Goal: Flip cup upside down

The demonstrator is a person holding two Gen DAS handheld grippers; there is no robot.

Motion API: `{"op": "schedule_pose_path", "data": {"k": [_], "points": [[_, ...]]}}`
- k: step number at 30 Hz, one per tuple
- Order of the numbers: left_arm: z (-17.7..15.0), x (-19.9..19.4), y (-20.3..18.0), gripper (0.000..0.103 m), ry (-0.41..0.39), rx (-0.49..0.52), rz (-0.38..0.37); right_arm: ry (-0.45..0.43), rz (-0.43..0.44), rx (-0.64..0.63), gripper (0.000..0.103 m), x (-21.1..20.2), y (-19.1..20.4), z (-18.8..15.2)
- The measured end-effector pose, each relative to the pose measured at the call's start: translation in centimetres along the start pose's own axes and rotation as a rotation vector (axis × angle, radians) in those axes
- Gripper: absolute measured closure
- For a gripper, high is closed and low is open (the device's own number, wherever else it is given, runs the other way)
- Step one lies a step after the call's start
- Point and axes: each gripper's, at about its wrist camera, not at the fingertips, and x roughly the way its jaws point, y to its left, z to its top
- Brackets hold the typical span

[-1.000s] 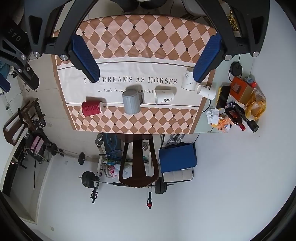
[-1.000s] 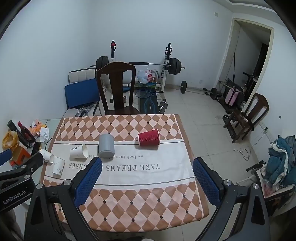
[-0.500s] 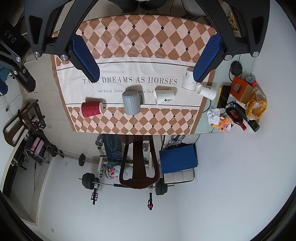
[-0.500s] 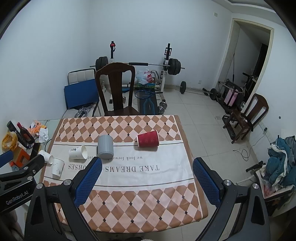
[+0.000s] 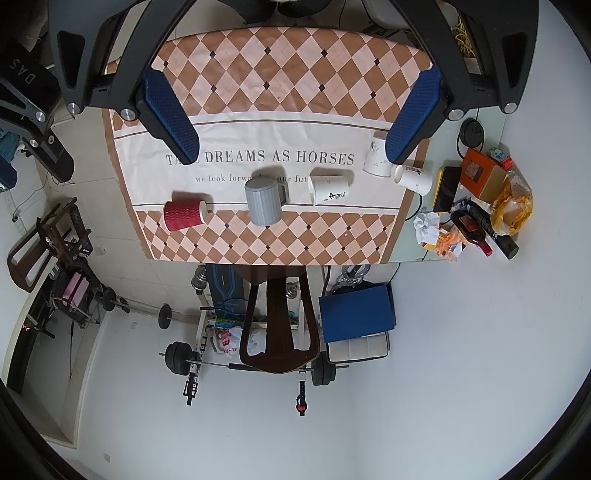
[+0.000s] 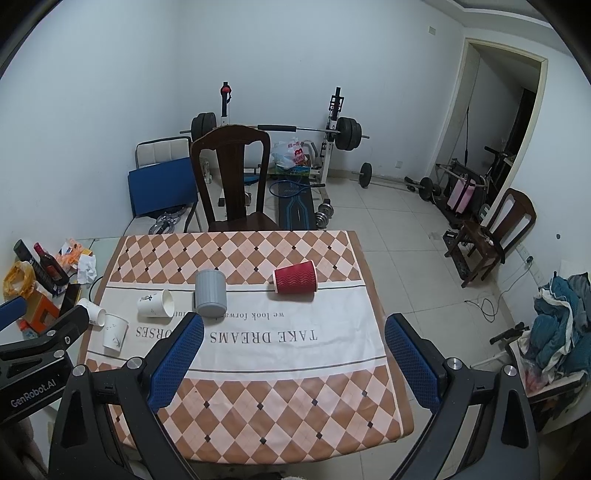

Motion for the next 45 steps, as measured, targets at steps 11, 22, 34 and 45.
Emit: {"op": "schedule_pose_path", "data": {"k": [11, 22, 34, 45], "points": [[0.5, -0.1, -0.2, 0.0, -0.004, 0.004, -0.002, -0.009, -0.009, 0.005, 0.003, -0.4, -0.4, 1.5], [0.9, -0.7, -0.3, 0.0, -0.005, 0.003, -0.005, -0.015, -0.01, 0.005, 0.003, -0.8, -0.7, 1.9], [1.4, -1.2, -0.6, 0.0, -0.011, 0.005, -0.006, -0.017, -0.01, 0.005, 0.003, -0.9, -0.6, 1.8], [2.1, -1.9, -1.0, 0.0, -0.007, 0.004, -0.012, -0.017, -0.009, 0.006, 0.003, -1.0, -0.6, 1.6]]}}
